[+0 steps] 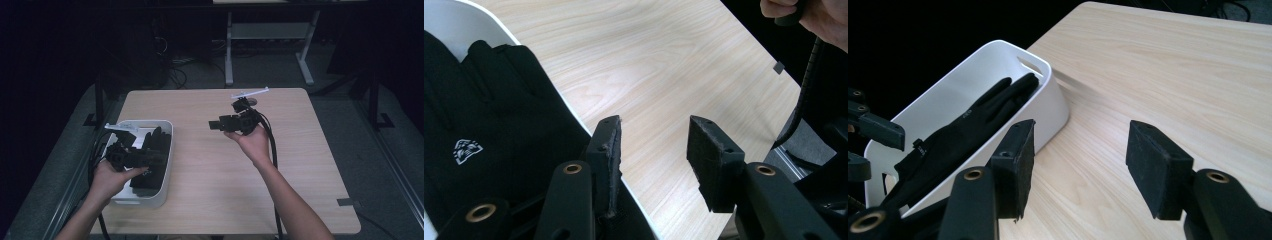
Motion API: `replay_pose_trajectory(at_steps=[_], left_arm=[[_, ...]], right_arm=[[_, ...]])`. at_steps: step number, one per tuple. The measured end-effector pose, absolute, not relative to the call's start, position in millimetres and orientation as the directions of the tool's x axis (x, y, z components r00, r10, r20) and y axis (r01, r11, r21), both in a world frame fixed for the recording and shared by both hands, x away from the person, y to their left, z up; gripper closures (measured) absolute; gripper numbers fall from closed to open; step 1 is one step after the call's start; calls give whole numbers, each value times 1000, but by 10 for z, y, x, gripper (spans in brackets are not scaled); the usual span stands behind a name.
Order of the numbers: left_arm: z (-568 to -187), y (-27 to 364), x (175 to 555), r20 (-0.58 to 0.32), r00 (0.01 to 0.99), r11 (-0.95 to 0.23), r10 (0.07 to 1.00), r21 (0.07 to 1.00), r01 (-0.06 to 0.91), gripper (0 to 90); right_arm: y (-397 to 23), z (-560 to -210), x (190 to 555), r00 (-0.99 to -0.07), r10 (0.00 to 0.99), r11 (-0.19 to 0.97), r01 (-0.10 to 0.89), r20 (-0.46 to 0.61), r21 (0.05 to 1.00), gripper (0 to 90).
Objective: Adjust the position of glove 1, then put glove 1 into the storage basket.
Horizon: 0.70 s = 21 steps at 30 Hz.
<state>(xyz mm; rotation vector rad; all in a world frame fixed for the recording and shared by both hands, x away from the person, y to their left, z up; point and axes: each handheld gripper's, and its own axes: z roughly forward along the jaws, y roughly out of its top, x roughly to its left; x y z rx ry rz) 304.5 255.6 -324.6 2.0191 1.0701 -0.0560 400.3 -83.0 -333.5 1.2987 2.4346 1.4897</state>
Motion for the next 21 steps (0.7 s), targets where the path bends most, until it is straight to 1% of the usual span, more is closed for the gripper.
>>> replay_pose_trajectory(at_steps=[10,21], left_arm=[[-3211,2384,3053,-388,659,-306,645,659,687,549],[-3190,2185,3093,-381,695,-340,610,665,664,548]], right_arm=[[-1166,-3379,3909,-617,675,162,659,404,735,434],[-1487,-3416,3829,-588,701,142,670,404,729,413]])
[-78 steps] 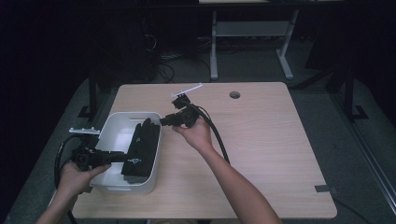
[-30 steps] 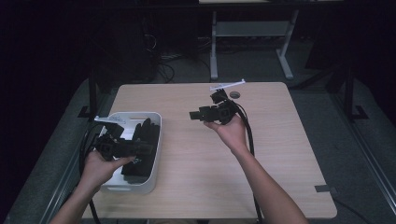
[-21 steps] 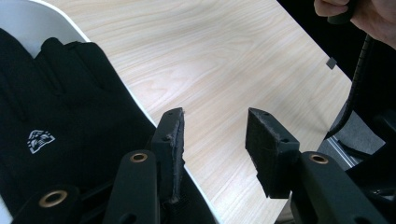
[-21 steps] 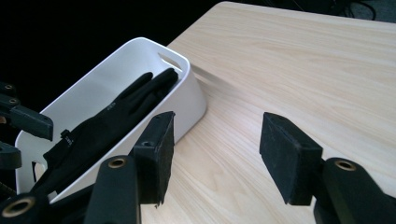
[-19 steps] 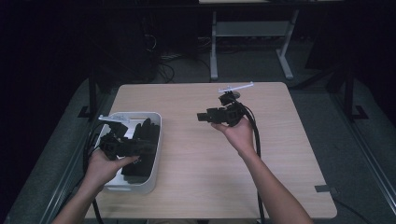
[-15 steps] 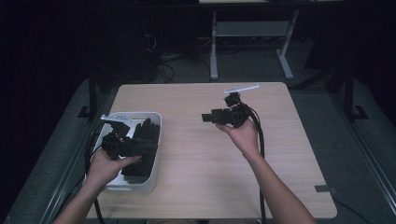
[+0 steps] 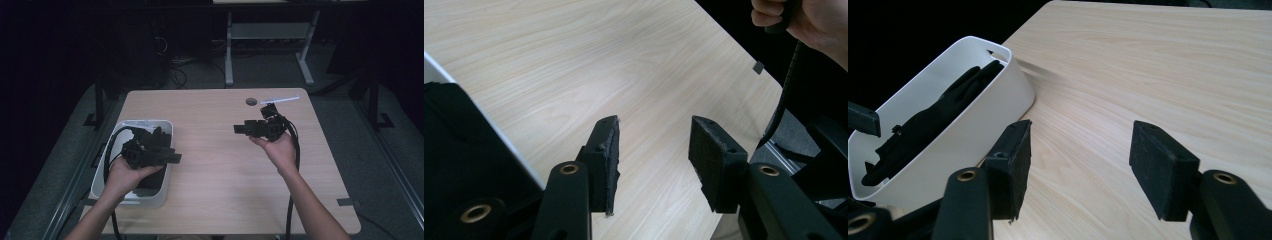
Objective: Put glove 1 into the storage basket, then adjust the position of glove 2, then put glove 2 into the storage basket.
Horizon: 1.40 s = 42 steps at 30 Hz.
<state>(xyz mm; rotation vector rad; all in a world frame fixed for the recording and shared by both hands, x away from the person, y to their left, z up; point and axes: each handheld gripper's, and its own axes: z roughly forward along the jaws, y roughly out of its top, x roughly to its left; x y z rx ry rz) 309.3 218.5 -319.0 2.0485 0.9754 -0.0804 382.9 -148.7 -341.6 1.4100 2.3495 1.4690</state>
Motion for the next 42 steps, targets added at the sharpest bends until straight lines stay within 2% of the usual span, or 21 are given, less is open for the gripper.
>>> replay_pose_trajectory(at_steps=[42], left_arm=[[-3333,1710,3078,-389,734,-390,557,658,644,532]], right_arm=[[-2173,-3768,3579,-499,739,48,708,451,705,398]])
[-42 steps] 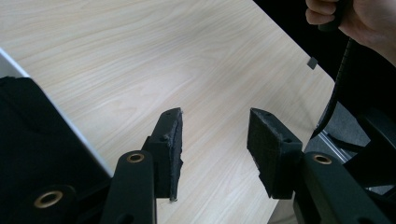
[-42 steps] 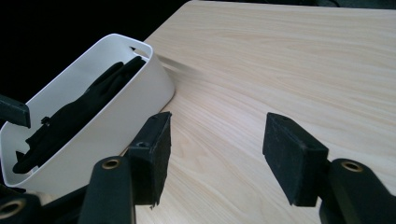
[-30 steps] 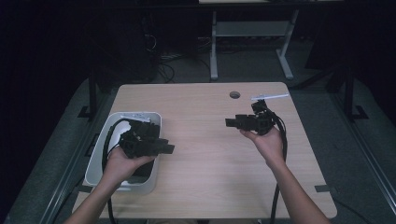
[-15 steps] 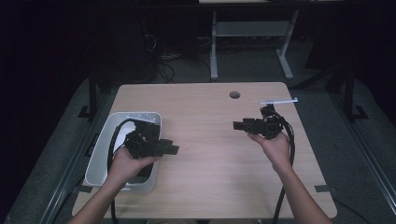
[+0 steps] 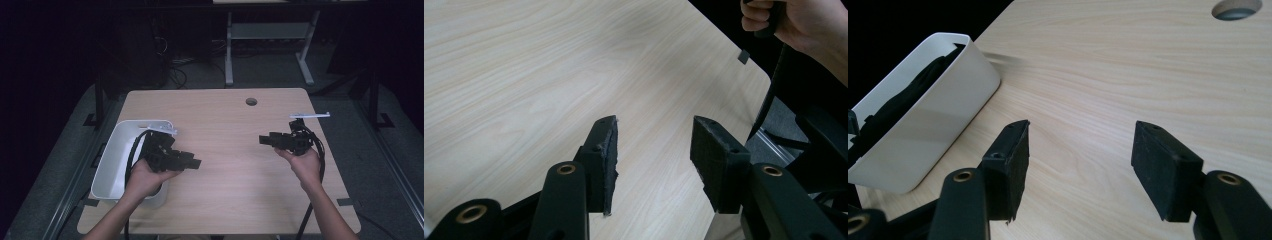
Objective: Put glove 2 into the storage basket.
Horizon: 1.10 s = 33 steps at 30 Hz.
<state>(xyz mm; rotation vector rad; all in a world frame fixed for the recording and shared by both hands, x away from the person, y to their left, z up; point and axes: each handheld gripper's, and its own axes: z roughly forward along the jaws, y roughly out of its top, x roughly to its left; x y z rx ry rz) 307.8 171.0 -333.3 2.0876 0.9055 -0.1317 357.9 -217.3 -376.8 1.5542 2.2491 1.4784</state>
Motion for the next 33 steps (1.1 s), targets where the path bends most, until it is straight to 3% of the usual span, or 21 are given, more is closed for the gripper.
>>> replay_pose_trajectory(at_steps=[33], left_arm=[[-3561,1318,2958,-399,764,-426,507,654,625,474]], right_arm=[[-2708,-4071,3220,-433,769,-9,729,471,684,387]])
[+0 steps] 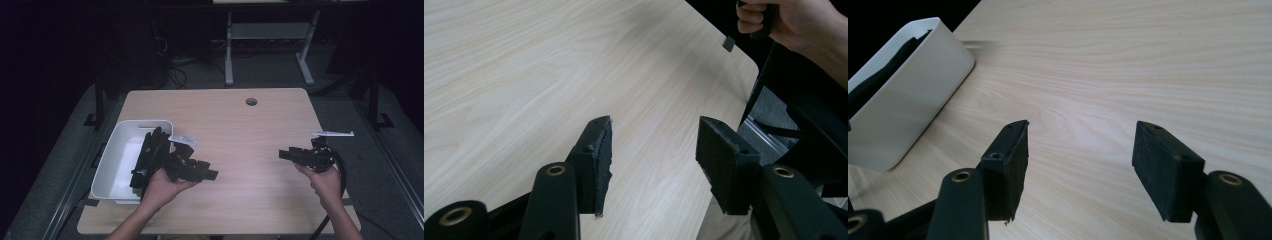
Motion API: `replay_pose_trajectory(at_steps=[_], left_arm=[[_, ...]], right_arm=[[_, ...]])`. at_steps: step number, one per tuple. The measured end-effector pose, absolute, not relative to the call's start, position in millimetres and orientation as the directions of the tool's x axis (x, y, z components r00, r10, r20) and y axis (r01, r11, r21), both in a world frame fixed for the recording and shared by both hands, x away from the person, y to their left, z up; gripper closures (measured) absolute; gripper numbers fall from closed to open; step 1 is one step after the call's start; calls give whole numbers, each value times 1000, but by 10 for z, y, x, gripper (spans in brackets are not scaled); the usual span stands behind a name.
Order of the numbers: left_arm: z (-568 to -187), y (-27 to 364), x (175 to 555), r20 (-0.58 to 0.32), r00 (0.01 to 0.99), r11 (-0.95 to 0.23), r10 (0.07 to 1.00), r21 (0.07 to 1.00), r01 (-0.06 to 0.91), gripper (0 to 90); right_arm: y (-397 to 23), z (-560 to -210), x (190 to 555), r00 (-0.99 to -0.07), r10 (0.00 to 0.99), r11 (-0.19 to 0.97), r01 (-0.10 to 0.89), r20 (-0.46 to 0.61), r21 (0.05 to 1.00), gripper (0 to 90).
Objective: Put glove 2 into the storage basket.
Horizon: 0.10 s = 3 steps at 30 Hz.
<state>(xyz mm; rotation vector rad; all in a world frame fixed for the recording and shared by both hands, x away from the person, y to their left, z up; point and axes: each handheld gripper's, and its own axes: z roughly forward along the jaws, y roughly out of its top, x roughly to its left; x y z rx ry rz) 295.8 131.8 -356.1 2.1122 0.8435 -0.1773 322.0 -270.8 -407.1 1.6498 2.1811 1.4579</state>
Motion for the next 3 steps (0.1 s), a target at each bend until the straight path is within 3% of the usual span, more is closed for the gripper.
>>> replay_pose_trajectory(at_steps=[3], left_arm=[[-3594,1283,2960,-401,764,-432,505,649,626,458]], right_arm=[[-2745,-4074,3202,-426,774,-17,725,468,689,376]])
